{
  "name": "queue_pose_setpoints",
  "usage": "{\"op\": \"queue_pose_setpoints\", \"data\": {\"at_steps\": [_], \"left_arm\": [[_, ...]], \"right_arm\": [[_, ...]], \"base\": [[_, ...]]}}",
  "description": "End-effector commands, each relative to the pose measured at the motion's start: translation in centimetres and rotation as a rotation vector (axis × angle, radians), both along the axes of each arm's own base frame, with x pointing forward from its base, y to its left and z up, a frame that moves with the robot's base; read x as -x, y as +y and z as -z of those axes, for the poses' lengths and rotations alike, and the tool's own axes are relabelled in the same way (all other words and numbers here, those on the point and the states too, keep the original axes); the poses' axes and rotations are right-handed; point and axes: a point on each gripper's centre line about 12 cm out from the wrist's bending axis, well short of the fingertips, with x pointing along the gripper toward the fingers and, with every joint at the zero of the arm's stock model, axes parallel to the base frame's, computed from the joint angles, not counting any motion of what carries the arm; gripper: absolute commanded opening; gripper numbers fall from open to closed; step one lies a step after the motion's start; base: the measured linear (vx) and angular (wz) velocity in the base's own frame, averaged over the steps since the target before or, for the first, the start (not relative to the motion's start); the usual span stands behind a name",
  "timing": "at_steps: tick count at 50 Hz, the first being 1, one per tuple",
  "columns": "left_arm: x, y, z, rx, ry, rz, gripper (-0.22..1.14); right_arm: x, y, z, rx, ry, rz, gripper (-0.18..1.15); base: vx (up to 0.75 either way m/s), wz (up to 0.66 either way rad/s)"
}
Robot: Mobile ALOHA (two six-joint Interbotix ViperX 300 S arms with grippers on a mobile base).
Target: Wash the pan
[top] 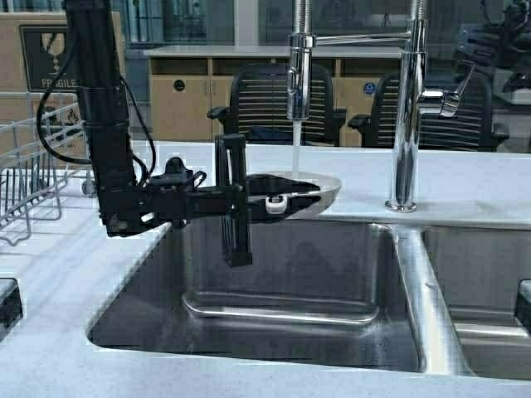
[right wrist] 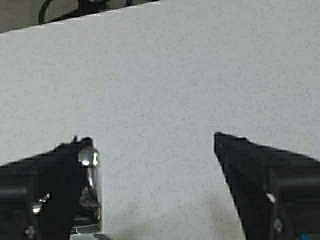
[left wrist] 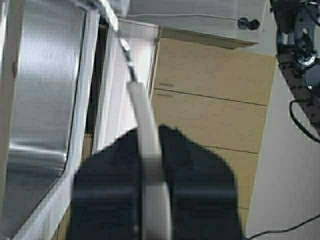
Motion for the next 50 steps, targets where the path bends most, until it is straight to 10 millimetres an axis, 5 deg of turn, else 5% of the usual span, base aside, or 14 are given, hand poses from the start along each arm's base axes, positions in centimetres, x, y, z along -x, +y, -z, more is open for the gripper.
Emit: {"op": "queue_pose_setpoints", "data": {"at_steps": [1, 12, 20, 24, 34, 42, 50], "left_arm": [[-0.3, -0.3, -1.0, 0.029, -0.039, 0.004, 0.02], [-0.5, -0.4, -0.8, 0.029, -0.04, 0.004, 0.02], [-0.5, -0.4, -0.5, 0.026, -0.035, 0.004, 0.02], [-0.5, -0.4, -0.5, 0.027, -0.036, 0.004, 0.02], [-0.5, -0.4, -0.6, 0.031, -0.037, 0.002, 0.02], [-0.4, -0.3, -0.7, 0.032, -0.037, 0.002, 0.02], [-0.4, -0.4, -0.6, 0.031, -0.037, 0.002, 0.02]], "right_arm": [[0.7, -2.4, -6.3, 0.015, -0.152, 0.057, 1.03], [2.4, -2.5, -10.7, 0.035, -0.248, 0.065, 1.03], [3.0, -3.1, -8.3, 0.02, -0.188, 0.085, 1.01], [2.7, -3.1, -5.9, 0.005, -0.127, 0.085, 0.89], [0.8, -1.7, -0.6, -0.068, 0.033, 0.068, -0.12], [-1.0, 0.5, -0.3, -0.075, 0.045, 0.019, 0.12], [-2.5, 4.4, -1.1, -0.062, 0.052, -0.068, 0.04]], "base": [[0.0, 0.0], [0.0, 0.0], [0.0, 0.0], [-0.01, -0.02], [-0.01, -0.01], [0.0, 0.0], [0.0, 0.0]]}}
